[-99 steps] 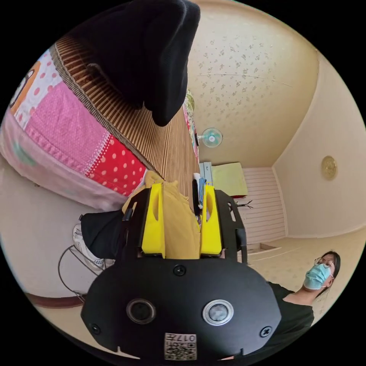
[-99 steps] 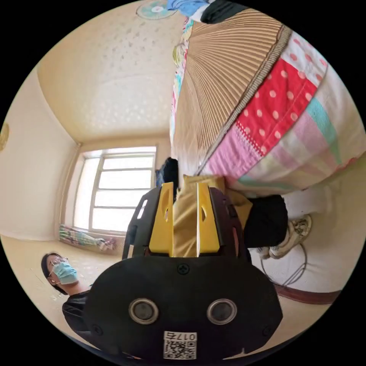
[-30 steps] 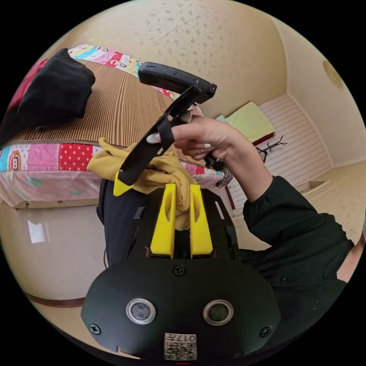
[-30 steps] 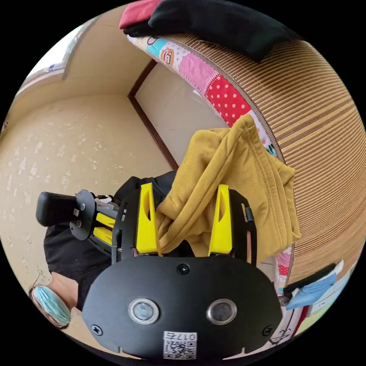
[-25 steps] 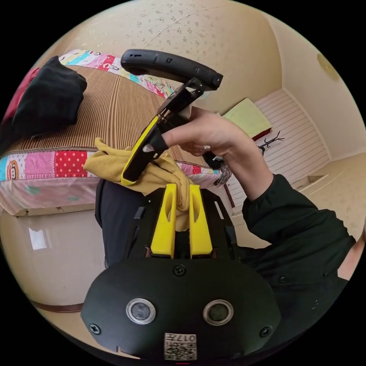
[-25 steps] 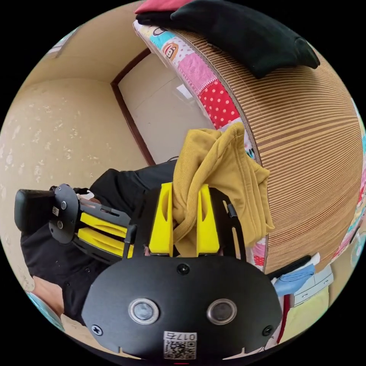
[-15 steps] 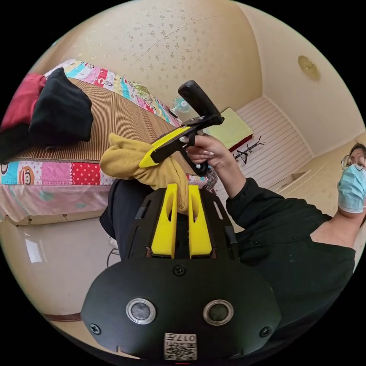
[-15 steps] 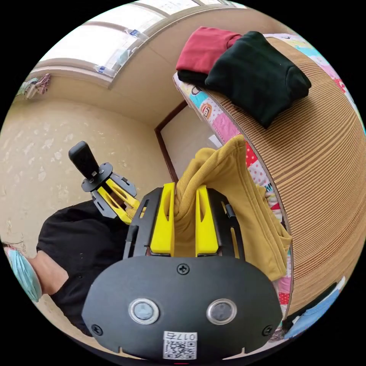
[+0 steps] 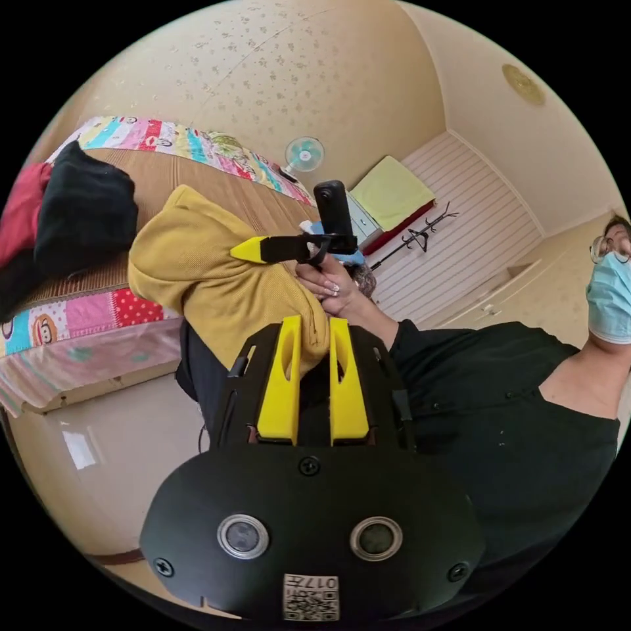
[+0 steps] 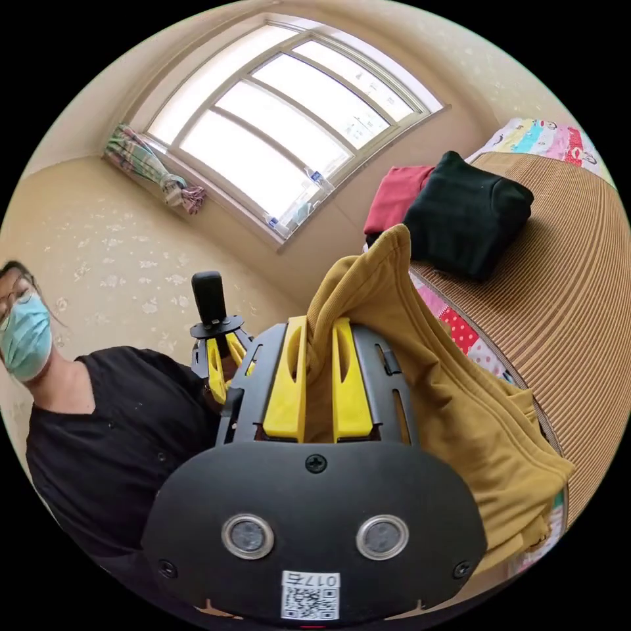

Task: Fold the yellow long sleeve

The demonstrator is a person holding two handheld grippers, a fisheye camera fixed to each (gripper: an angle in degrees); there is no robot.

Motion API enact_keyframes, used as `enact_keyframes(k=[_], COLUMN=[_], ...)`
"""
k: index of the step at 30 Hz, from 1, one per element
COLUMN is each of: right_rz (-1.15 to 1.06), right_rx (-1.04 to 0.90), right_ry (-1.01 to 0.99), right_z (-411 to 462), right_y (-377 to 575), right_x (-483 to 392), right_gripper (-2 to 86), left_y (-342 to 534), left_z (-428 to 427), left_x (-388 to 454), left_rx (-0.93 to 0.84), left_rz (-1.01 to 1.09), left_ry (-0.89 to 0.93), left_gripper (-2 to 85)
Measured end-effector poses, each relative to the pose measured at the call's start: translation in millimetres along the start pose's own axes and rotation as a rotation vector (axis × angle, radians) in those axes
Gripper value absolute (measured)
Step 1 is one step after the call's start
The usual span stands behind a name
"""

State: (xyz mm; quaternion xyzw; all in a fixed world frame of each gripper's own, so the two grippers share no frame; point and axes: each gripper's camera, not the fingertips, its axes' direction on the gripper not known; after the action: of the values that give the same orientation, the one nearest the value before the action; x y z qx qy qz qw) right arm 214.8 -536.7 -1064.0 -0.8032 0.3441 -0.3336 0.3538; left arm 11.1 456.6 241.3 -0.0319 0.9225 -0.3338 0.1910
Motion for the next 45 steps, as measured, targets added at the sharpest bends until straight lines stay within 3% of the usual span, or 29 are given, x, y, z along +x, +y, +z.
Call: enact_keyframes(k=[4, 6, 8, 12, 16, 21, 27, 30, 32, 35, 37, 42, 45], right_rz=[-0.071, -0.036, 0.05, 0.344, 0.412, 0.437, 0.439, 0.458, 0.425, 0.315, 0.27, 0.375, 0.36], right_rx=[0.151, 0.223, 0.289, 0.392, 0.6, 0.499, 0.307, 0.216, 0.199, 0.319, 0.32, -0.024, 0.042], right_ry=[0.004, 0.034, 0.099, 0.13, -0.047, 0.021, 0.206, 0.205, 0.212, 0.119, 0.073, 0.137, 0.254], right_z=[-107.8, -146.7, -183.2, -205.4, -211.2, -204.8, -184.4, -165.6, -159.7, -174.1, -176.2, -140.0, -165.1], right_y=[86.7, 131.9, 194.4, 274.3, 314.5, 299.5, 273.0, 264.6, 263.2, 273.9, 281.0, 279.1, 256.2], right_x=[6.2, 17.0, 37.0, 86.1, 97.9, 65.5, 6.5, -2.1, -10.4, -28.8, -34.4, -27.1, -44.8], right_gripper=[5.1, 4.9, 4.8, 5.8, 8.7, 15.4, 15.3, 10.2, 6.7, 5.4, 5.4, 8.8, 10.0], left_y=[-19.1, -20.9, -22.7, -22.7, -20.4, -9.3, -8.1, -12.4, -12.9, -22.7, -27.4, -15.7, -18.4], left_z=[46.5, 57.8, 73.3, 113.5, 139.2, 117.1, 121.7, 144.9, 137.6, 108.9, 94.6, 97.0, 70.2], left_x=[19.3, 8.4, -9.4, -48.3, -72.5, -84.1, -94.6, -113.4, -127.9, -143.5, -153.3, -175.6, -187.6], left_rx=[-0.006, 0.023, 0.005, -0.081, -0.165, -0.073, -0.181, -0.292, -0.26, -0.24, -0.324, -0.544, -0.386], left_rz=[0.126, 0.097, 0.031, -0.104, -0.203, -0.327, -0.376, -0.407, -0.443, -0.375, -0.304, -0.376, -0.42], left_ry=[0.329, 0.389, 0.357, 0.103, 0.024, -0.038, -0.139, 0.019, 0.077, 0.203, 0.339, 0.194, 0.288], left_gripper=[11.7, 12.4, 13.7, 15.4, 16.1, 16.5, 17.1, 12.6, 7.2, 5.5, 5.2, 6.5, 12.3])
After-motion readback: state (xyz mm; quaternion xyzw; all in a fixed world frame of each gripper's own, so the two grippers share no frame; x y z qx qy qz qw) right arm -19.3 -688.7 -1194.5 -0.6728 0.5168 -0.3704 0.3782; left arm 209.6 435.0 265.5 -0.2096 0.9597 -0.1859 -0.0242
